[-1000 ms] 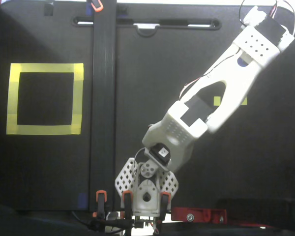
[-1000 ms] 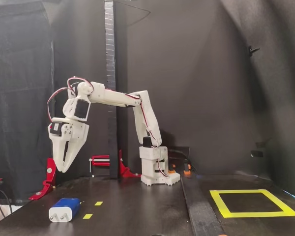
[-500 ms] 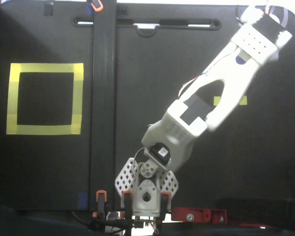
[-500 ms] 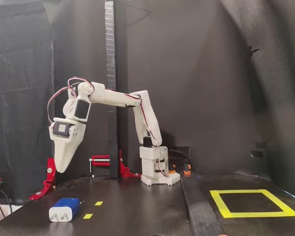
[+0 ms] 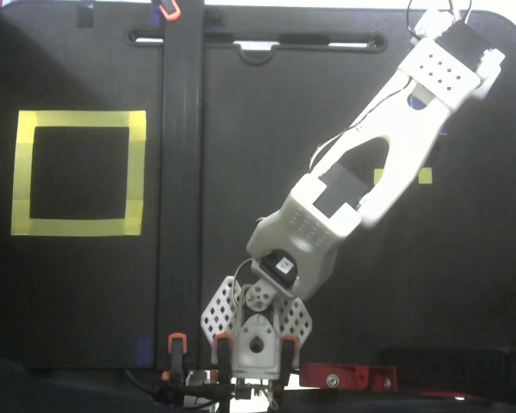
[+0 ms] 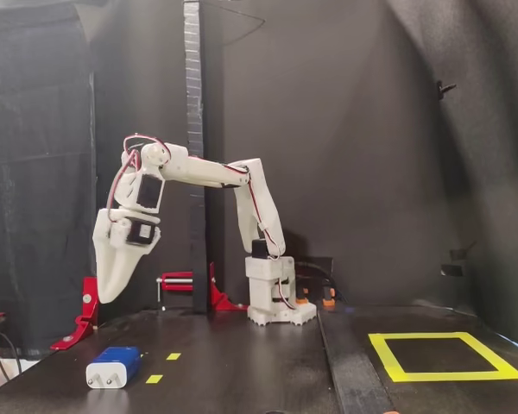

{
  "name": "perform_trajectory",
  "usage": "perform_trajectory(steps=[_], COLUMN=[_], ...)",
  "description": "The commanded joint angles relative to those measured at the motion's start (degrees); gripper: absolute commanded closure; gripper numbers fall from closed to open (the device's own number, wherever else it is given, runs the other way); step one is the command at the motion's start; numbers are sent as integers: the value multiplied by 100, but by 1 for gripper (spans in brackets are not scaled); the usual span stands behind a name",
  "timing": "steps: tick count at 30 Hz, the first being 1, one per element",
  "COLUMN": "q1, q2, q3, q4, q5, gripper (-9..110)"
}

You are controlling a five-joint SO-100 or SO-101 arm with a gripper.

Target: Grasp the block and place it in the designated area.

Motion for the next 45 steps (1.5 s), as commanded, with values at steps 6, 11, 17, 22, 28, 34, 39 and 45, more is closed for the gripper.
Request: perform_trajectory(steps=[6, 11, 17, 22, 28, 34, 39, 45], q1=[-35, -53, 0, 53, 105, 132, 185, 264], q2=[44, 53, 53, 44, 44, 79, 79, 0], q3=[-237, -246, -246, -246, -246, -246, -246, -246], q4=[343, 325, 211, 211, 220, 211, 176, 141], q5=[-1274, -1934, -2092, -2118, -2285, -2373, -2435, -2610], gripper=[102, 101, 101, 93, 74, 68, 68, 68])
